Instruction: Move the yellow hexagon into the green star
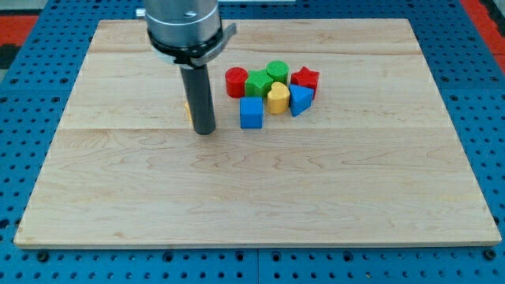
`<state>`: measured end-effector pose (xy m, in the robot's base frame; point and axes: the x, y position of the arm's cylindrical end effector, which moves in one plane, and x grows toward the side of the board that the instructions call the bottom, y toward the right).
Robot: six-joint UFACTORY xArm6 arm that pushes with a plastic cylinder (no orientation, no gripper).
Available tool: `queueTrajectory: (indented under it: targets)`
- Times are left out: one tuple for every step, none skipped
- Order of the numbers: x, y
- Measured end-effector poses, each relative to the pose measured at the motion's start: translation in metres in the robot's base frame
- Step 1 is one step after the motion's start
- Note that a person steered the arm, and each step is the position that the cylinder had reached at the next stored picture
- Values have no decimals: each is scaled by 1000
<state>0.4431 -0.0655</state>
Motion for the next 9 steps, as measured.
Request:
queueTrajectory:
  targets:
    - [-9, 25]
    - [-21, 41]
    - [-25, 57]
    - [-8, 31]
    - [26, -20]
    - [18, -92]
    - [-7, -88]
    - [-25, -3]
    - [-39, 36]
